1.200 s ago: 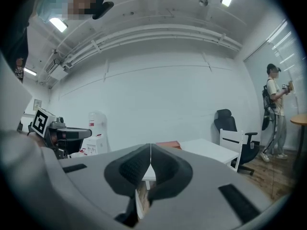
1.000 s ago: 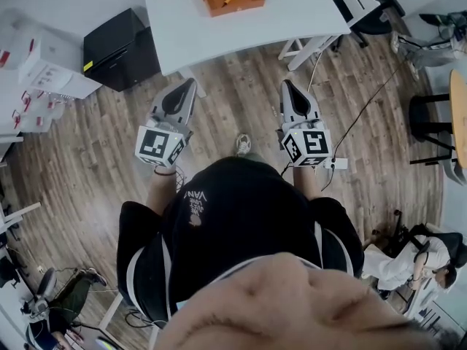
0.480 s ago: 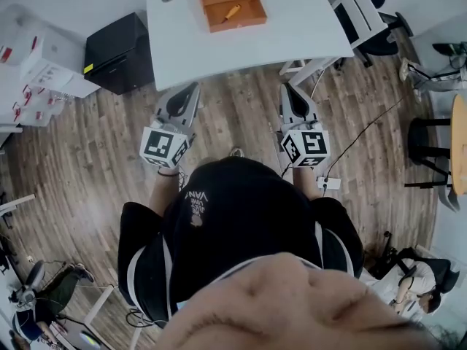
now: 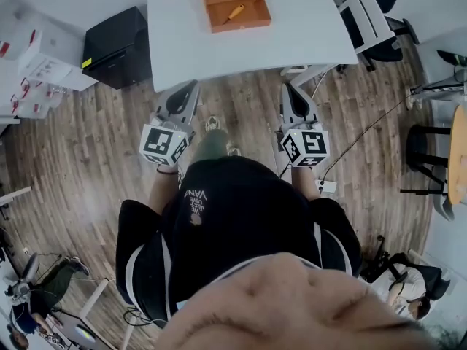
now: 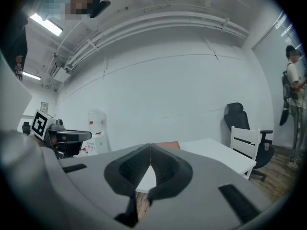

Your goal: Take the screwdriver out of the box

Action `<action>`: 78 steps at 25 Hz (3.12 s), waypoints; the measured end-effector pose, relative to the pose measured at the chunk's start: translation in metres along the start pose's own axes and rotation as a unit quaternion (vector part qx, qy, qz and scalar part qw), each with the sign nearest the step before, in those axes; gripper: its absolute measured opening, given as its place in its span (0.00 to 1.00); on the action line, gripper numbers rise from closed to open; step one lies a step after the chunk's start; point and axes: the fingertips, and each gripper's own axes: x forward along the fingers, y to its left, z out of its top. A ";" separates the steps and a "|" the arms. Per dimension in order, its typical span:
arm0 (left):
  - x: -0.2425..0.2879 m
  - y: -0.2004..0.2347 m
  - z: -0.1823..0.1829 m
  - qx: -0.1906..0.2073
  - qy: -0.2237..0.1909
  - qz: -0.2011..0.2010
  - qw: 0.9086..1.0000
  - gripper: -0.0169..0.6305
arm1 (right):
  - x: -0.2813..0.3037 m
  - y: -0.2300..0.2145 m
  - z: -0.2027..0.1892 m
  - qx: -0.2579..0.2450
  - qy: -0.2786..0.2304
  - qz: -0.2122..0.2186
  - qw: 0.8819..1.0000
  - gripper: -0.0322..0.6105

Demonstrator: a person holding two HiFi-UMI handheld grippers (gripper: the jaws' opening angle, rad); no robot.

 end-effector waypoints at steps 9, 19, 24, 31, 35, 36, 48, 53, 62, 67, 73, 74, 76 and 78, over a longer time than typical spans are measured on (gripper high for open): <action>0.050 0.041 0.010 0.005 0.001 -0.029 1.000 0.05 | 0.052 -0.016 0.012 0.001 0.000 -0.023 1.000 0.07; 0.112 0.099 0.018 0.016 0.001 -0.072 0.997 0.05 | 0.119 -0.030 0.028 0.003 -0.011 -0.060 0.998 0.07; 0.138 0.120 0.021 0.019 0.000 -0.096 0.995 0.05 | 0.143 -0.036 0.032 0.007 -0.015 -0.081 0.997 0.07; 0.166 0.135 0.017 0.018 0.005 -0.134 0.991 0.05 | 0.164 -0.040 0.031 0.012 -0.012 -0.107 0.994 0.07; 0.179 0.140 0.014 0.008 0.009 -0.141 0.990 0.05 | 0.172 -0.044 0.032 0.014 -0.010 -0.114 0.993 0.07; 0.182 0.139 0.012 0.005 0.010 -0.144 0.989 0.05 | 0.172 -0.046 0.032 0.014 -0.009 -0.116 0.993 0.07; 0.234 0.141 0.018 0.008 0.008 -0.121 0.993 0.05 | 0.204 -0.092 0.045 0.005 -0.013 -0.090 0.996 0.07; 0.258 0.141 0.022 0.010 0.006 -0.114 0.993 0.05 | 0.222 -0.110 0.054 0.000 -0.016 -0.074 0.997 0.07; 0.292 0.143 0.031 0.017 0.003 -0.108 0.994 0.05 | 0.243 -0.135 0.058 0.001 -0.015 -0.056 0.998 0.07; 0.309 0.146 0.032 0.026 0.013 -0.112 0.993 0.05 | 0.256 -0.141 0.061 0.002 -0.015 -0.046 0.999 0.07; 0.325 0.144 0.032 0.024 0.014 -0.123 0.992 0.05 | 0.265 -0.146 0.063 0.001 -0.015 -0.042 0.999 0.07; 0.327 0.145 0.032 0.022 0.012 -0.123 0.992 0.05 | 0.267 -0.147 0.063 0.001 -0.015 -0.042 0.999 0.07; 0.333 0.147 0.032 0.020 0.011 -0.124 0.992 0.05 | 0.269 -0.149 0.062 0.001 -0.014 -0.041 0.999 0.07; 0.338 0.150 0.031 0.017 0.012 -0.124 0.992 0.05 | 0.272 -0.151 0.061 0.002 -0.013 -0.040 0.999 0.07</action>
